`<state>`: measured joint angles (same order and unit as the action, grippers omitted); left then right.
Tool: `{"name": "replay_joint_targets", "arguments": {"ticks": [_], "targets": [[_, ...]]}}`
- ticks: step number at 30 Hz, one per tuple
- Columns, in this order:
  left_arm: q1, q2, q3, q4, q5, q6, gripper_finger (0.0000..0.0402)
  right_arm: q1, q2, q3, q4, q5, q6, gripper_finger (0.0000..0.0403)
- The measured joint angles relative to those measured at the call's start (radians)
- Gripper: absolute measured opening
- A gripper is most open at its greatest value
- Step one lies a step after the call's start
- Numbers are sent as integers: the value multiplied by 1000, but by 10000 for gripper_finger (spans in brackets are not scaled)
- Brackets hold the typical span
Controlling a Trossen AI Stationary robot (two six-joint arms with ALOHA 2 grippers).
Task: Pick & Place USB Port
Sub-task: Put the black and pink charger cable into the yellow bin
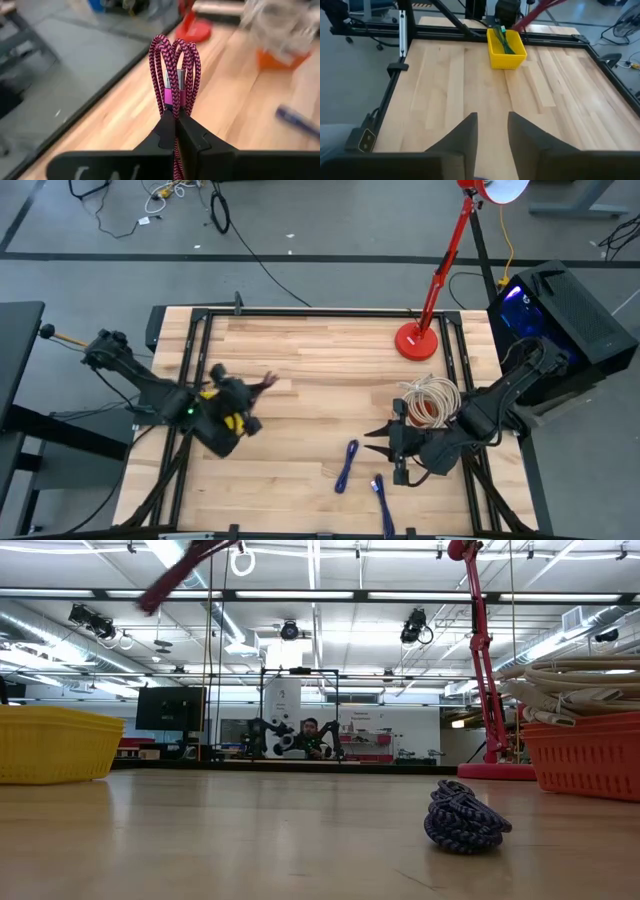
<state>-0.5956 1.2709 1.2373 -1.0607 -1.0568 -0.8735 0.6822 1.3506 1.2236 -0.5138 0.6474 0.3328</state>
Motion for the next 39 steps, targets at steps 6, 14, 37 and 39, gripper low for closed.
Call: {"name": "replay_joint_targets", "arguments": {"ticks": [6, 14, 37, 39], "targets": [[-55, 25, 0, -430, 89, -459, 4, 21, 0, 0, -3, 16, 0, 84], [-29, 73, -1, -509, 340, -507, 4, 27, 0, 0, -6, 17, 0, 62], [152, 117, -301, -510, 852, -320, 4, 55, 0, 0, -27, 17, 23, 52], [160, 117, -300, -510, 885, -292, 4, 55, 0, 0, -26, 18, 22, 52]]}}
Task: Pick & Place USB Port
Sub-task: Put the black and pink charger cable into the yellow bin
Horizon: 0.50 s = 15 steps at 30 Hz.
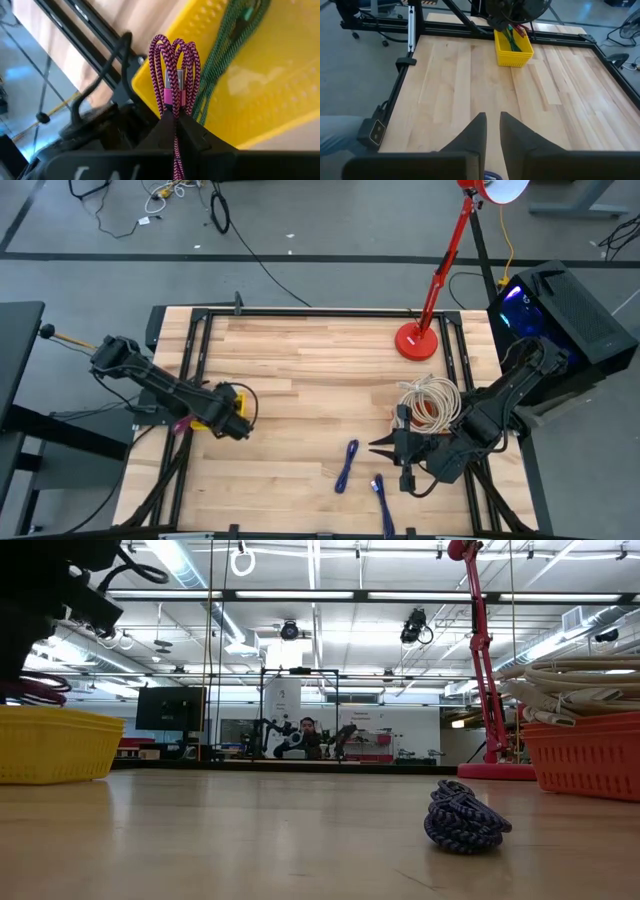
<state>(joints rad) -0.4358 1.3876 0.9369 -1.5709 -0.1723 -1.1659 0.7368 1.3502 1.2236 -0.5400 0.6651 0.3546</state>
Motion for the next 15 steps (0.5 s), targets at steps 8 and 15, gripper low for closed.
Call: {"name": "replay_joint_targets", "arguments": {"ticks": [8, 15], "targets": [[32, 0, 0, 126, 4, 79, 4, 0, 0, 0, 0, 0, 0, 52], [71, 0, 1, 138, -3, 78, 19, 0, 0, 0, 0, 0, 0, 52]]}}
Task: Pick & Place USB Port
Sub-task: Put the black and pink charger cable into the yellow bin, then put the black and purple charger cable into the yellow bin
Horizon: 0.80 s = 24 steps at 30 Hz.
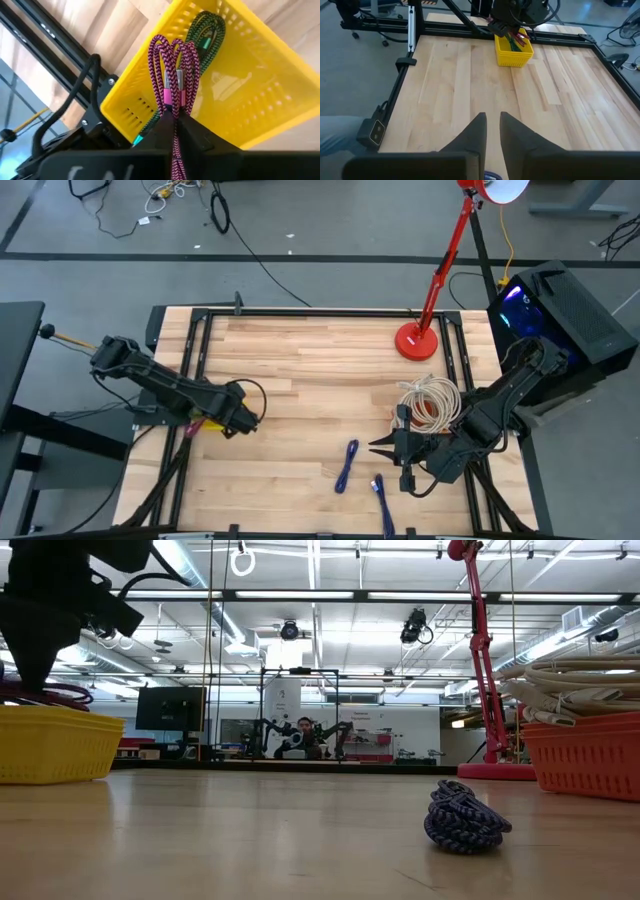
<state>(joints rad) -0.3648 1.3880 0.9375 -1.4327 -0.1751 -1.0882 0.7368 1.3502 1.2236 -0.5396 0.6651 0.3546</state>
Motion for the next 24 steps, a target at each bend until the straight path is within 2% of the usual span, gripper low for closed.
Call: {"name": "replay_joint_targets", "arguments": {"ticks": [7, 18, 21, 24], "targets": [[18, 0, 0, 16, -11, 0, 66, 0, 0, 0, 0, 0, 0, 52], [35, 0, 34, 68, -57, 1, 74, 0, 0, 0, -8, 0, -5, 52], [32, 0, 94, 139, -57, 8, 75, 0, 0, 0, -34, 0, -3, 52], [15, 0, 163, 323, -63, 59, 75, 0, 0, 0, -56, 0, 14, 52]]}}
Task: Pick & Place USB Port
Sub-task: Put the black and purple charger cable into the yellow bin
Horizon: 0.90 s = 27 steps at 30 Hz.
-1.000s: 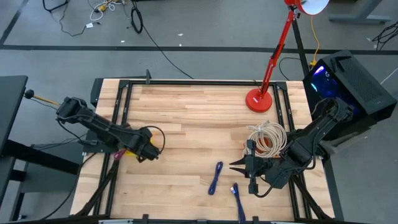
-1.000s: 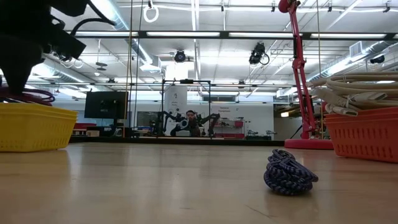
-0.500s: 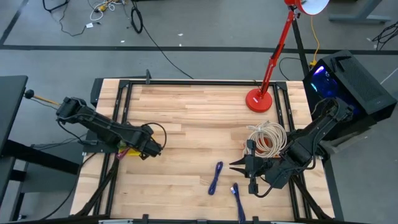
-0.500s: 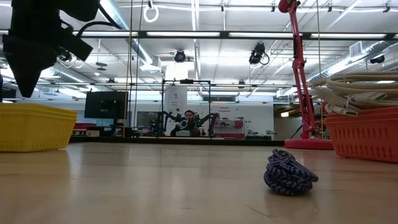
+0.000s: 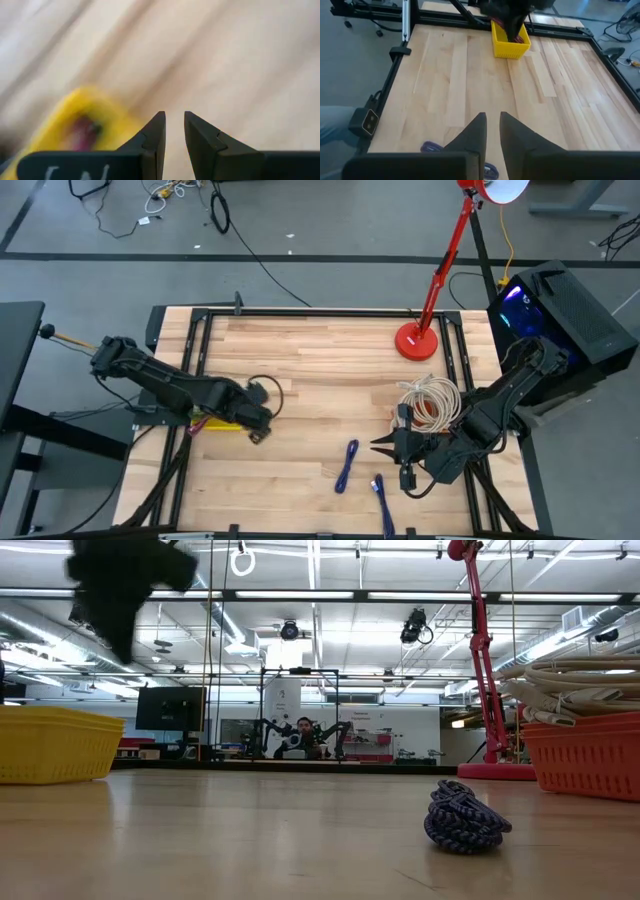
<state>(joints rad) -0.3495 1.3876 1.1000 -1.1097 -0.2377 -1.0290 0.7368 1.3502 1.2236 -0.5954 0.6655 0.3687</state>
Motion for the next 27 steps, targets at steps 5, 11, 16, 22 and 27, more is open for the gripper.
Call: {"name": "replay_joint_targets", "arguments": {"ticks": [5, 11, 16, 22, 27], "targets": [[-59, 21, 24, 520, -15, 167, 75, 0, 0, 0, -37, 0, 44, 52], [-99, 148, 24, 730, -63, 247, 75, 0, 0, 0, -97, -1, 105, 52], [-99, 282, 22, 797, -44, 230, 75, 0, 0, 0, -124, 0, 138, 52], [-80, 441, 134, 884, 40, 273, 75, 0, 0, 0, -133, -5, 169, 52], [-73, 532, 328, 753, 24, 407, 75, 0, 7, -63, -62, -171, 264, 52]]}}
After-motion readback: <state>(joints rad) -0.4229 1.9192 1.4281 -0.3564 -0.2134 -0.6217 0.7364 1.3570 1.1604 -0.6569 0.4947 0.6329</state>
